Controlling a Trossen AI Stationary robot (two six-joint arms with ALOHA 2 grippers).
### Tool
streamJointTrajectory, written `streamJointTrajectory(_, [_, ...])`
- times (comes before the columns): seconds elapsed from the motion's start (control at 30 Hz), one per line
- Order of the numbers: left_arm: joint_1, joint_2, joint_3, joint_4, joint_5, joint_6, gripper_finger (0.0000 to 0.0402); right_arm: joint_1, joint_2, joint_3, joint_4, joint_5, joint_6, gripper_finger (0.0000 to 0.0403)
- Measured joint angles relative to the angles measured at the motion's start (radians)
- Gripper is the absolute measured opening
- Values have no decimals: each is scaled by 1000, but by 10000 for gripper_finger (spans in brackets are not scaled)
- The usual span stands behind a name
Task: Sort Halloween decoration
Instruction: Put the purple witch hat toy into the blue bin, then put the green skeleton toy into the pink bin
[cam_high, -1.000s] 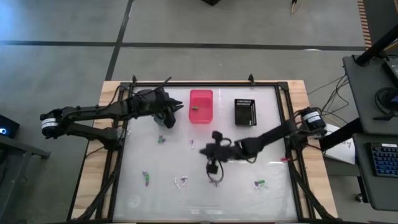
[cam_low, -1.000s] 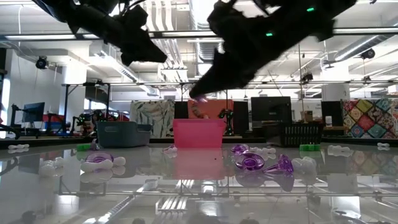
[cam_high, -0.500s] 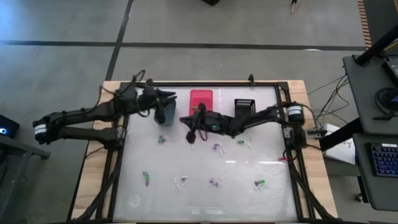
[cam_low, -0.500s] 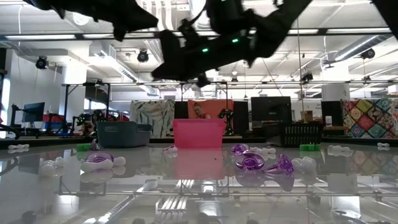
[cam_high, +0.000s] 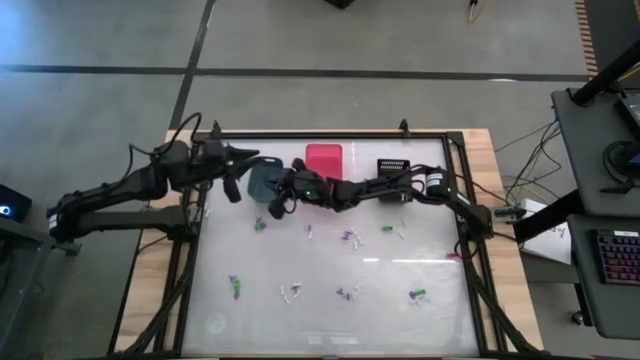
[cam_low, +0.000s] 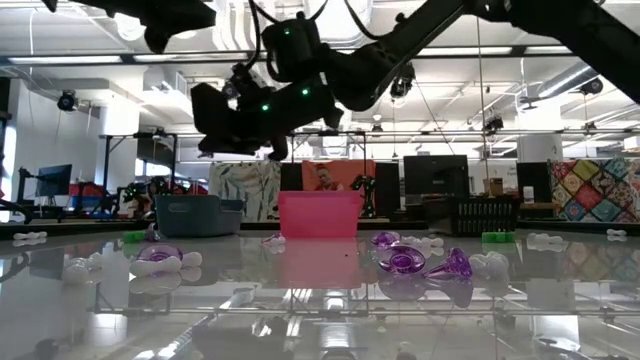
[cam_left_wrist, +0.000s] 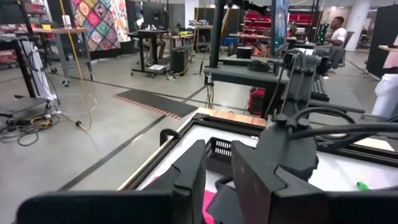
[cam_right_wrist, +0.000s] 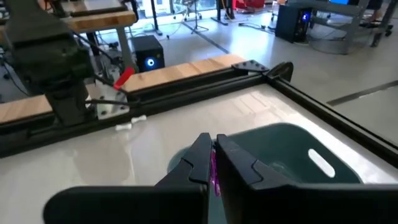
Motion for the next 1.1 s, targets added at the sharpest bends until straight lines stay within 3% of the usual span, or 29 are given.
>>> streamJointTrajectory(0.13, [-1, -20, -12, -7, 1, -25, 60, -4, 11, 12, -8, -1, 2, 14])
streamJointTrajectory(0.57, [-39, -22, -17, -52, 2, -144, 60, -10, 0, 19, -69, -7, -17, 95])
streamJointTrajectory(0.7, [-65, -33, -17, -111, 3, -193, 60, 2, -59, 19, -197, -8, -75, 100])
streamJointTrajectory(0.87, [-88, -32, -17, -254, 2, -313, 60, 27, -165, 19, -499, -11, -138, 93])
streamJointTrajectory(1.1, [-139, 64, -17, -470, -4, -528, 52, 54, -330, -45, -798, -11, -152, 79])
